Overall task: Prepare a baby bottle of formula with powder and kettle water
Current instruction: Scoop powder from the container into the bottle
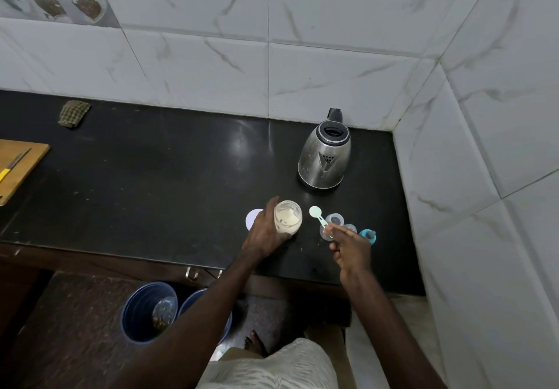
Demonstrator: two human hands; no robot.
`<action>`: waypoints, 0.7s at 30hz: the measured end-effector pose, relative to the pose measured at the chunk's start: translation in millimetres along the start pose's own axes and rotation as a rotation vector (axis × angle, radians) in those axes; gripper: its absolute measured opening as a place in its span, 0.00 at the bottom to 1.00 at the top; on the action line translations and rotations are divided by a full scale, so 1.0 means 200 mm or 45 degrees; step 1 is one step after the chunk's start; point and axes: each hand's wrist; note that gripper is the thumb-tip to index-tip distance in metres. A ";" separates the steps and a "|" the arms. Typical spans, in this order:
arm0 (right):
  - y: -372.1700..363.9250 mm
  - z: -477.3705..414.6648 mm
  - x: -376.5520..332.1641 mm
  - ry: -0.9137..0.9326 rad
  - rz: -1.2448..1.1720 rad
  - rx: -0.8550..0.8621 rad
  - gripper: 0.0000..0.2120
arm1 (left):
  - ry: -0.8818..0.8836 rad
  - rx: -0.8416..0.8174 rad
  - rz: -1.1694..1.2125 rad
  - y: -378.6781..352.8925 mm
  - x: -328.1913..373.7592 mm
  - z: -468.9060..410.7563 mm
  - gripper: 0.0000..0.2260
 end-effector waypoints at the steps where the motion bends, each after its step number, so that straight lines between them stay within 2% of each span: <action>1: 0.02 -0.01 -0.02 0.015 -0.023 0.005 0.03 | 0.036 -0.001 0.014 0.00 0.00 0.00 0.47; 4: 0.09 -0.05 -0.05 0.087 -0.049 0.054 0.05 | 0.056 0.012 0.049 0.01 0.00 0.01 0.53; 6: 0.14 -0.08 -0.06 0.165 0.044 0.118 0.04 | -0.002 0.070 0.009 0.00 0.00 0.03 0.55; 10: 0.19 -0.12 -0.03 0.341 0.307 0.222 0.04 | -0.476 0.326 -0.020 -0.04 0.16 0.11 0.44; 13: 0.19 -0.14 -0.01 0.421 0.486 0.246 0.05 | -0.669 0.237 -0.016 -0.13 0.32 0.15 0.38; 17: 0.19 -0.14 0.00 0.523 0.673 0.266 0.06 | -0.484 0.000 -0.045 -0.33 0.39 0.13 0.37; 21: 0.18 -0.14 0.01 0.711 0.849 0.301 0.06 | -0.297 -0.071 -0.089 -0.42 0.39 0.08 0.39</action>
Point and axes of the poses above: each hand's wrist, its own z-axis away from the middle knuckle, its own y-axis out of the back of the hand, x = y × z, and after that the axes turned 3 degrees about y, right-handed
